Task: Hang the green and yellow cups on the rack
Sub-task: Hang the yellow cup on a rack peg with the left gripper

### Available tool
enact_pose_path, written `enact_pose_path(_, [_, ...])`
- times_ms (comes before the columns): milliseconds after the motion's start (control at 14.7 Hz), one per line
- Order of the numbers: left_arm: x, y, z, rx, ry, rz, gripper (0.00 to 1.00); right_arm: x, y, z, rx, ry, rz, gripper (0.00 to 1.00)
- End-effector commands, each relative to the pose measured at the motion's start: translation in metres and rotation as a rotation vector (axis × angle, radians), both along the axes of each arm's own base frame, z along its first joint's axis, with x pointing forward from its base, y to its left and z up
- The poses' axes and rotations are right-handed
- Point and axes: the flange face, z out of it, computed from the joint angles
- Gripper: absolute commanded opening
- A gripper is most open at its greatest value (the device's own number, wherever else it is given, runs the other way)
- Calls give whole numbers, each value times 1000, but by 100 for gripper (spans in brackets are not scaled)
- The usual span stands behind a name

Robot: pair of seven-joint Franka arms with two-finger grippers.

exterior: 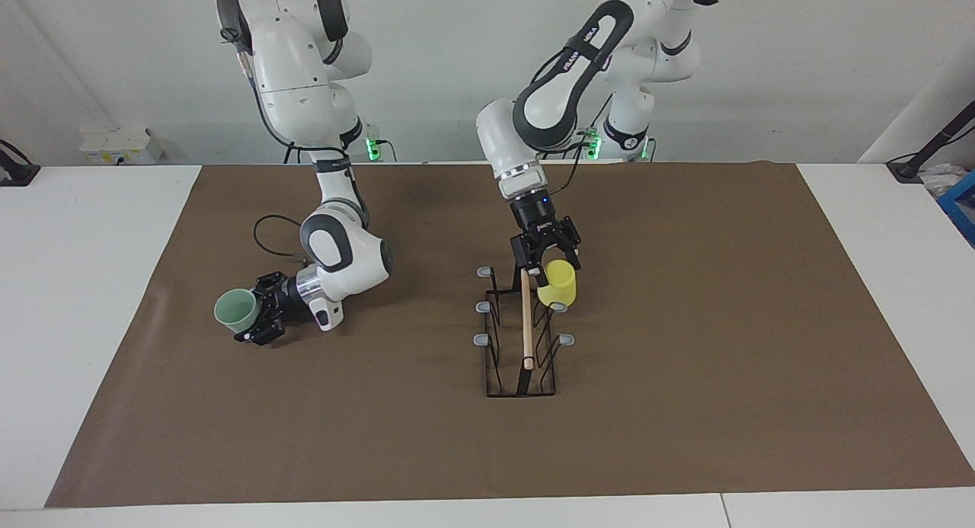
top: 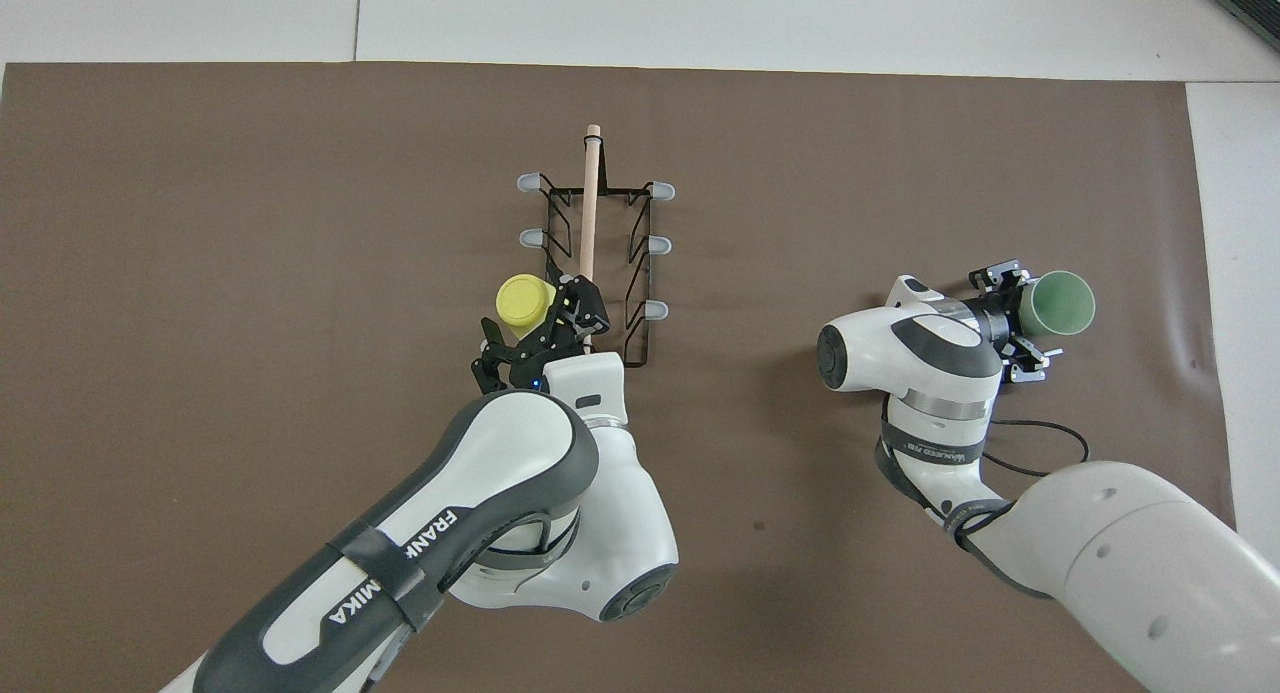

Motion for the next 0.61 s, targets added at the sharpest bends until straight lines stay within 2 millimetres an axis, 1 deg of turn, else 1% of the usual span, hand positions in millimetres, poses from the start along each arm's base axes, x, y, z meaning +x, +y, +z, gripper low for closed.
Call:
enact_pose_path(0, [2, -1, 10, -23, 11, -9, 100, -5, -9, 4, -7, -17, 28, 83])
enact_pose_path(136, [11, 11, 10, 37, 61, -34, 100, -4, -9, 4, -6, -17, 29, 74])
enact_pose_path(271, [19, 18, 16, 79, 132, -88, 100, -4, -9, 4, -6, -17, 29, 70])
enact_pose_path(339, [25, 26, 21, 94, 163, -105, 100, -4, -9, 4, -6, -15, 29, 67])
enact_pose_path(475, [31, 38, 39, 98, 204, -122, 100, -4, -9, 4, -6, -15, 30, 59])
enact_pose_path(543, [36, 46, 46, 97, 217, -122, 100, -4, -9, 4, -7, -15, 29, 54])
